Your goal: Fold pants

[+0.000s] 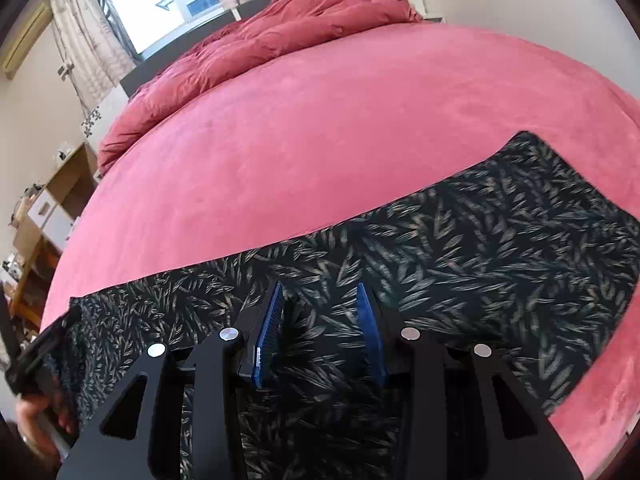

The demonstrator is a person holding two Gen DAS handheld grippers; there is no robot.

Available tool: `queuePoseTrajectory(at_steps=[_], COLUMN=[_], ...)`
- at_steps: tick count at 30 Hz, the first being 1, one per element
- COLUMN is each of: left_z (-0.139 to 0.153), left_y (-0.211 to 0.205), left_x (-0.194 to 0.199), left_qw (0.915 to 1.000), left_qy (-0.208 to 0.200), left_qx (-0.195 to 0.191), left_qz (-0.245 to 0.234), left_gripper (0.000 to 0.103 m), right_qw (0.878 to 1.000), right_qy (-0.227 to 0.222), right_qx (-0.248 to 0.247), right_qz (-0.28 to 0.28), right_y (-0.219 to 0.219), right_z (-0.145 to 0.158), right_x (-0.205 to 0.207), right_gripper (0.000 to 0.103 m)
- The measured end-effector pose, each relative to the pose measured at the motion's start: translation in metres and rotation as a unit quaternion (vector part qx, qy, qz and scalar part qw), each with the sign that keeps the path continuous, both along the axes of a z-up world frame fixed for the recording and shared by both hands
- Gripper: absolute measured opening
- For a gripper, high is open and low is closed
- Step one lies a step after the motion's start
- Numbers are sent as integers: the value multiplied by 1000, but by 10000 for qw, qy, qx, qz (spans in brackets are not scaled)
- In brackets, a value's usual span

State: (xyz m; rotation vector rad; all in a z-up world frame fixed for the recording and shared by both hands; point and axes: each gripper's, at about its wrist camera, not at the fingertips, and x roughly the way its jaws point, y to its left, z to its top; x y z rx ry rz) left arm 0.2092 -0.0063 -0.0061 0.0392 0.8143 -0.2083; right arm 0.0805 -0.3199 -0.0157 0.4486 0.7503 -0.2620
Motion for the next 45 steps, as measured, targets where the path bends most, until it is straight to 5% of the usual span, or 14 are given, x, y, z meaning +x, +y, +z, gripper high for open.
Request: queuePoseTrajectory(at_steps=[12,18,22,25,29,37,45], left_z=[-1,-14,-15,-16,-18,-18,-19], left_y=[-5,-7,-6,-7,-10,-13,-19], left_x=[-66,-84,-89,-93,-94,-96,-106], left_qw=[9995,9999,10000,9999,9999,9998,9995], left_qy=[197,115,88,101,104,107,59], left_qx=[-243,-18,-4,35,110,165,298], left_qz=[20,-4,-25,-89,-82,-64,-46], left_gripper=[97,98,99,101,101,101,101], right_qw=[9970,9933,9913,9908,9891,9751,9704], right_qy=[-150,-238,-244,-247,-245,-278,-490], right_qx=[185,374,589,749,810,1728,1836], right_qz=[-734,-1065,-1152,-1104,-1208,-1363,-1492], right_y=[-24,-35,-43,-54,-68,-111,-138], right_z=[-2,-7,-9,-5,-1,-7,-6], right_x=[-36,-52,-59,-67,-82,-118,-167], right_gripper=[47,47,47,59,60,60,63])
